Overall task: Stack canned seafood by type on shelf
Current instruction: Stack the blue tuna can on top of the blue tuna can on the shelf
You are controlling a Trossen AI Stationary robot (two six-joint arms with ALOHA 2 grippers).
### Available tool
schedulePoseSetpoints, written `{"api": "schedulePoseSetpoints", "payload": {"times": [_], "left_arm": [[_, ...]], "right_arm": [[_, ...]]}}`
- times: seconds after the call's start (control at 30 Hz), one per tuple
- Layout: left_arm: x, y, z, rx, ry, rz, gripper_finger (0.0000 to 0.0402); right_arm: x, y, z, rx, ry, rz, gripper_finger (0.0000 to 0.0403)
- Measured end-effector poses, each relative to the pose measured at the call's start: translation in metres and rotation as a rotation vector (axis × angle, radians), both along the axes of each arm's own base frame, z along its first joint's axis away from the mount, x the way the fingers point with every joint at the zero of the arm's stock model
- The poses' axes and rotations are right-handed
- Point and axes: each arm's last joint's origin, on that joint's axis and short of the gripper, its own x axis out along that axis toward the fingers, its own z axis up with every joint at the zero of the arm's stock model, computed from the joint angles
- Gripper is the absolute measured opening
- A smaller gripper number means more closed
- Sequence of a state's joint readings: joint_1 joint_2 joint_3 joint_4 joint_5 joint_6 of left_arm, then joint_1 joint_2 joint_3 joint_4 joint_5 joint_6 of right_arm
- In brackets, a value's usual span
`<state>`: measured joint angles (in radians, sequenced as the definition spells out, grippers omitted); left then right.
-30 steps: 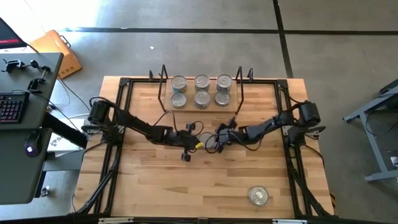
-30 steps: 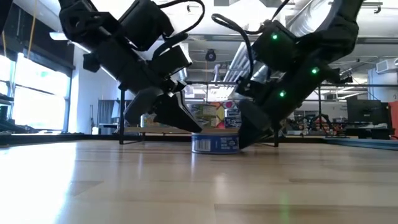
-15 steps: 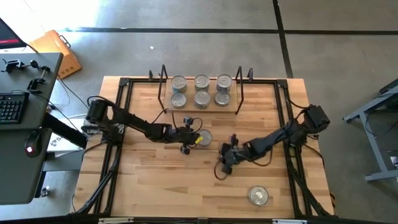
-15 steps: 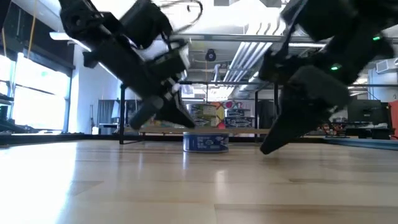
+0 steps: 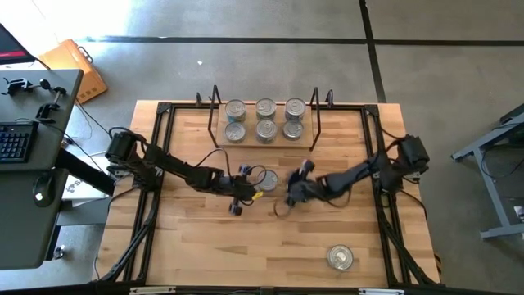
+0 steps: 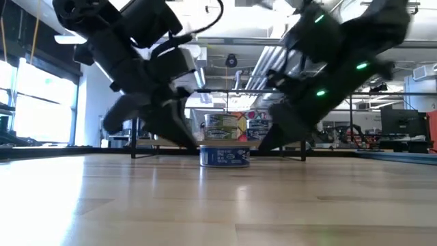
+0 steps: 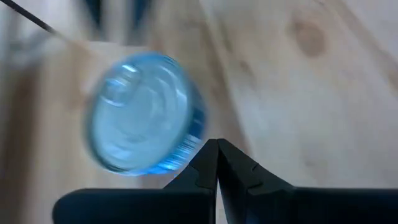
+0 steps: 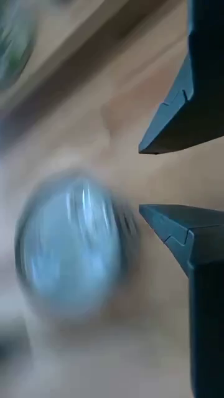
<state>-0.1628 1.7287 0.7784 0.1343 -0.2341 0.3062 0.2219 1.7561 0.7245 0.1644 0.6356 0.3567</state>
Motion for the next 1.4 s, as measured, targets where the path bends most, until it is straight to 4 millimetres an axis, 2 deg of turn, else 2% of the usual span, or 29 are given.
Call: {"api": "schedulePoseSetpoints", "payload": {"times": [0.13, 0.27, 0.47, 0.7, 0.8, 0.93, 1.03, 1.1, 1.23, 1.4], "left_arm": [[-0.001, 0.002, -0.010, -0.084, 0.053, 0.027, 0.0000], [0.004, 0.007, -0.021, -0.064, 0.043, 0.076, 0.0000], [0.005, 0.014, -0.025, 0.012, 0.029, 0.164, 0.0000], [-0.004, 0.011, -0.019, 0.140, 0.068, 0.257, 0.0000], [-0.006, 0.011, -0.020, 0.137, 0.082, 0.275, 0.0000], [-0.005, 0.009, -0.020, 0.108, 0.068, 0.262, 0.0000], [-0.002, 0.008, -0.018, 0.084, 0.042, 0.251, 0.0000], [-0.001, 0.007, -0.017, 0.074, 0.027, 0.247, 0.0000], [0.000, 0.007, -0.016, 0.056, 0.012, 0.238, 0.0000], [0.001, 0.007, -0.016, 0.043, 0.010, 0.228, 0.0000]], "right_arm": [[0.005, -0.039, -0.001, 0.126, -0.040, -0.144, 0.0128], [0.010, -0.052, 0.001, 0.209, -0.053, -0.071, 0.0126], [0.011, -0.033, 0.001, 0.280, -0.046, 0.075, 0.0126], [0.006, 0.017, 0.002, 0.344, -0.010, 0.307, 0.0126], [0.003, 0.038, 0.004, 0.278, -0.009, 0.441, 0.0126], [0.002, 0.057, 0.011, 0.037, -0.052, 0.592, 0.0126], [0.004, 0.056, 0.015, -0.169, -0.053, 0.580, 0.0126], [0.008, 0.051, 0.018, -0.244, -0.071, 0.554, 0.0126], [0.019, 0.036, 0.020, -0.220, -0.135, 0.614, 0.0141], [0.027, 0.022, 0.004, -0.207, -0.122, 0.675, 0.0193]]}}
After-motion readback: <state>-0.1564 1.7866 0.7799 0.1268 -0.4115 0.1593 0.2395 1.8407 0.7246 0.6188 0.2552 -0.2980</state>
